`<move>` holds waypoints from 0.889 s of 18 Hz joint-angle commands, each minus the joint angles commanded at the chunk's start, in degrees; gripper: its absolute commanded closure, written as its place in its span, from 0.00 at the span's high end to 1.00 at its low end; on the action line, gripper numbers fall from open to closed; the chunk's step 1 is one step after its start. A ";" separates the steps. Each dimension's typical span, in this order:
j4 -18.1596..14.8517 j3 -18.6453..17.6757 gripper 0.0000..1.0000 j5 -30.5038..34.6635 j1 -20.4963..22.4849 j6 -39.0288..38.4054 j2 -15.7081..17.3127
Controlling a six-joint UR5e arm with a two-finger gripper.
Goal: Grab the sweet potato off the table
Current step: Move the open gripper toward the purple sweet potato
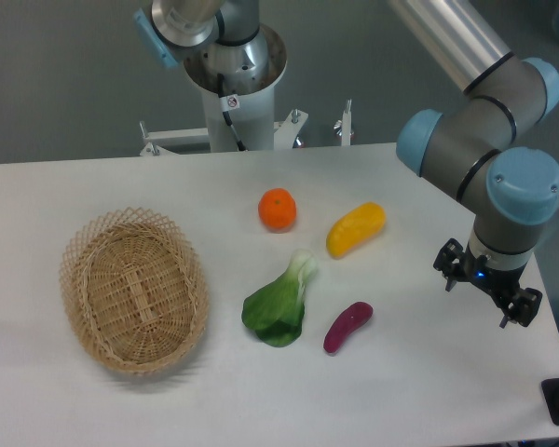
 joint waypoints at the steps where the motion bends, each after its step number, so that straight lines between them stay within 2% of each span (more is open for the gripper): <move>1: 0.00 0.00 1.00 0.09 0.00 0.00 0.00; 7: -0.18 -0.70 1.00 0.35 -0.18 -0.88 0.79; 11: 0.44 -5.44 1.00 -0.35 -0.88 -2.98 3.16; 16: 0.44 -8.60 1.00 -0.44 -2.11 -4.75 4.74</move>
